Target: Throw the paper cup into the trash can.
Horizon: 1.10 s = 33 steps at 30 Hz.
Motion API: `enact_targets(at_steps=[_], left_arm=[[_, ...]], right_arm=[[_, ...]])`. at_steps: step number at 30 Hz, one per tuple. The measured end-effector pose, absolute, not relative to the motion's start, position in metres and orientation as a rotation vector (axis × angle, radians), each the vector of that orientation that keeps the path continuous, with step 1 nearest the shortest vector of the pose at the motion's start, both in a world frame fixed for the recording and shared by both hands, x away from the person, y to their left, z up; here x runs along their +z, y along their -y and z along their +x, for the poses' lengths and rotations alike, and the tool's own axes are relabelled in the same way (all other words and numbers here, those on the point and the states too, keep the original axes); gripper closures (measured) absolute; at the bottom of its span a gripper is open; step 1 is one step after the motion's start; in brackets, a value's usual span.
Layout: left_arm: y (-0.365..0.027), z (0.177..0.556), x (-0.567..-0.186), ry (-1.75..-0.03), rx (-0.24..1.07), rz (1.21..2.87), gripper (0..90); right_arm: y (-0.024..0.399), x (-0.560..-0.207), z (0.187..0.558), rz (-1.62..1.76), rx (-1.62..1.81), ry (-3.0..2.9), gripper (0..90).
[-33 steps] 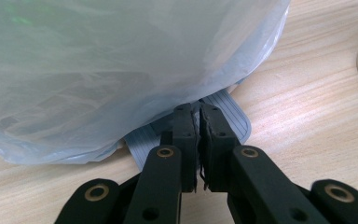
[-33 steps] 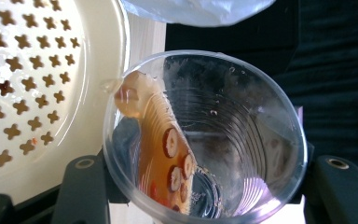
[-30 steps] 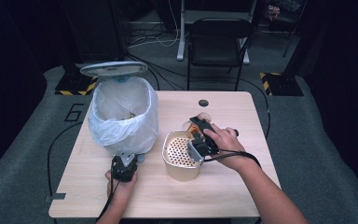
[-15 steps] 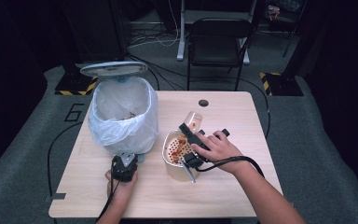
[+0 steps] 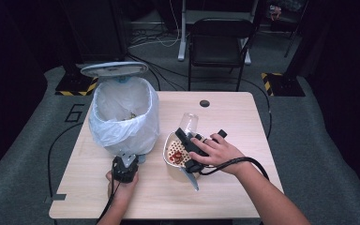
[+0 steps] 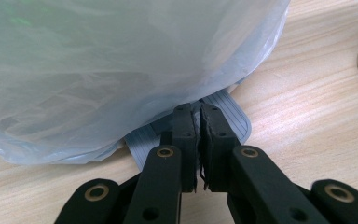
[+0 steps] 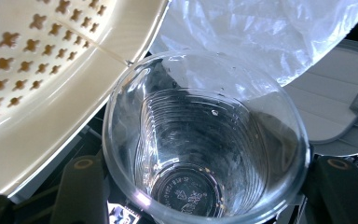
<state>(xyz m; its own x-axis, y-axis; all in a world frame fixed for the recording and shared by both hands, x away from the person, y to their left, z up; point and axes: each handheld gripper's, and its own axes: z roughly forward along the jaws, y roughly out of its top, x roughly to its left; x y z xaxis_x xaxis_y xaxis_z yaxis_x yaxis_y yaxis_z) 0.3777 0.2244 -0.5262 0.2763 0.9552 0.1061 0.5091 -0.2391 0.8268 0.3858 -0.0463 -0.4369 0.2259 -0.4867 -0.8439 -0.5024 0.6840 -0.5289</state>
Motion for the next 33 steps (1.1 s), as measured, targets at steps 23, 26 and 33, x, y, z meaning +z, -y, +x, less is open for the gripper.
enact_targets(at_steps=[23, 26, 33], left_arm=[[-0.225, 0.378, -0.526, -1.322, 0.824, 1.859, 85.0], [-0.225, 0.378, -0.526, -1.321, 0.829, 1.862, 85.0], [-0.224, 0.378, -0.526, -1.321, 0.83, 1.86, 85.0]], right_arm=[[0.048, -0.428, 0.387, -0.904, 0.034, -1.418, 37.5], [0.047, -0.424, 0.387, -0.943, 0.015, -1.424, 37.3], [0.047, -0.416, 0.387, -0.898, 0.062, -1.523, 36.7]])
